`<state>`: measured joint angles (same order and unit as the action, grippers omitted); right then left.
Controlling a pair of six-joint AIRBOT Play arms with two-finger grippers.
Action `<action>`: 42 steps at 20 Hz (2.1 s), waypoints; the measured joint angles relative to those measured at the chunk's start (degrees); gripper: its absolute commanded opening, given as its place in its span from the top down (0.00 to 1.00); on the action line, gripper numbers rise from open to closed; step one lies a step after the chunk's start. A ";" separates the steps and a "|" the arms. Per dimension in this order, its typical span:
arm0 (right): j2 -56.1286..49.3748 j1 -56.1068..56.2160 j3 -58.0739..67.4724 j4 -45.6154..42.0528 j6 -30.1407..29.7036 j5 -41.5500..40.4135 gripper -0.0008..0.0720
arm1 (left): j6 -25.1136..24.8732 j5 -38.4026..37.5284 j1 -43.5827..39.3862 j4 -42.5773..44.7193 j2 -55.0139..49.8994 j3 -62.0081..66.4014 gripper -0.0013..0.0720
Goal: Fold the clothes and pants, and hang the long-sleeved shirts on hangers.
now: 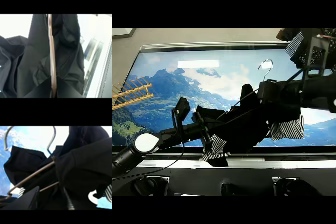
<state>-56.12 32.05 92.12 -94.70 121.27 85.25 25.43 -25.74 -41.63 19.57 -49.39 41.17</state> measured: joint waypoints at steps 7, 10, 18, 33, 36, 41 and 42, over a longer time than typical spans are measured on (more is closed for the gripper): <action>4.76 -0.07 0.02 -13.07 5.38 0.44 0.30 | -1.25 0.31 0.00 -0.94 0.00 0.00 0.96; 5.16 -3.93 0.02 -20.68 11.93 2.67 0.16 | -1.31 0.33 0.00 -0.98 0.00 0.00 0.96; 2.03 -34.45 0.02 17.29 -33.18 2.95 0.13 | -1.44 0.33 0.00 -1.01 0.00 0.00 0.96; -8.98 -39.56 0.02 40.57 -108.04 0.76 0.13 | -1.44 0.33 0.00 -1.01 0.00 0.00 0.95; -10.40 -39.56 0.02 43.45 -110.05 -0.17 0.13 | -1.44 0.33 0.00 -1.01 0.00 0.00 0.95; -13.68 -39.56 0.02 47.39 -111.32 3.10 0.14 | -1.42 0.31 0.00 -1.01 0.00 0.00 0.95; -14.32 -39.56 0.02 47.80 -111.36 3.56 0.14 | -1.42 0.31 0.00 -1.01 0.00 0.00 0.95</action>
<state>-70.43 -7.51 92.14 -46.89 9.91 88.82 24.01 -25.43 -41.63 18.57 -49.39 41.17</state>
